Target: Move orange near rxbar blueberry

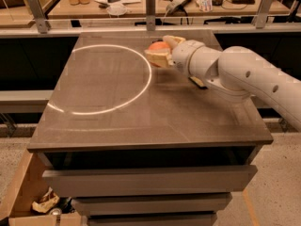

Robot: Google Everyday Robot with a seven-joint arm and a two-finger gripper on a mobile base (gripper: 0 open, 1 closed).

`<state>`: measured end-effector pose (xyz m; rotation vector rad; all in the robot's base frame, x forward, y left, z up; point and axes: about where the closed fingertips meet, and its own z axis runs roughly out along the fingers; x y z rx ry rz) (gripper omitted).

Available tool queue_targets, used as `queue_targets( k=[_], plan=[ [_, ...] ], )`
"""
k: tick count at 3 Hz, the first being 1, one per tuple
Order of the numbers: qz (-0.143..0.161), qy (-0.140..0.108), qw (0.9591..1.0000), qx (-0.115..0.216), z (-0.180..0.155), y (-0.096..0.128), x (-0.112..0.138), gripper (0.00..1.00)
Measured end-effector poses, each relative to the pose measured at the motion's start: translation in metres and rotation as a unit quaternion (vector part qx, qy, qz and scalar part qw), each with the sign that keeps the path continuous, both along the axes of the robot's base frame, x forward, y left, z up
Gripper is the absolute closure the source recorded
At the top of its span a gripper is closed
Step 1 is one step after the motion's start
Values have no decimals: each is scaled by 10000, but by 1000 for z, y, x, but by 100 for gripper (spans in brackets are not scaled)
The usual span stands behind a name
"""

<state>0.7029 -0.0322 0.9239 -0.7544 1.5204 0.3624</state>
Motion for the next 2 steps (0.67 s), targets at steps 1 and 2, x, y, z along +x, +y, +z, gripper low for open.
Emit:
queue_targets(
  k=[1, 2],
  plan=[
    [-803, -62, 9967, -45, -6, -53, 26, 100],
    [-897, -47, 9960, -13, -14, -62, 54, 100]
  ],
)
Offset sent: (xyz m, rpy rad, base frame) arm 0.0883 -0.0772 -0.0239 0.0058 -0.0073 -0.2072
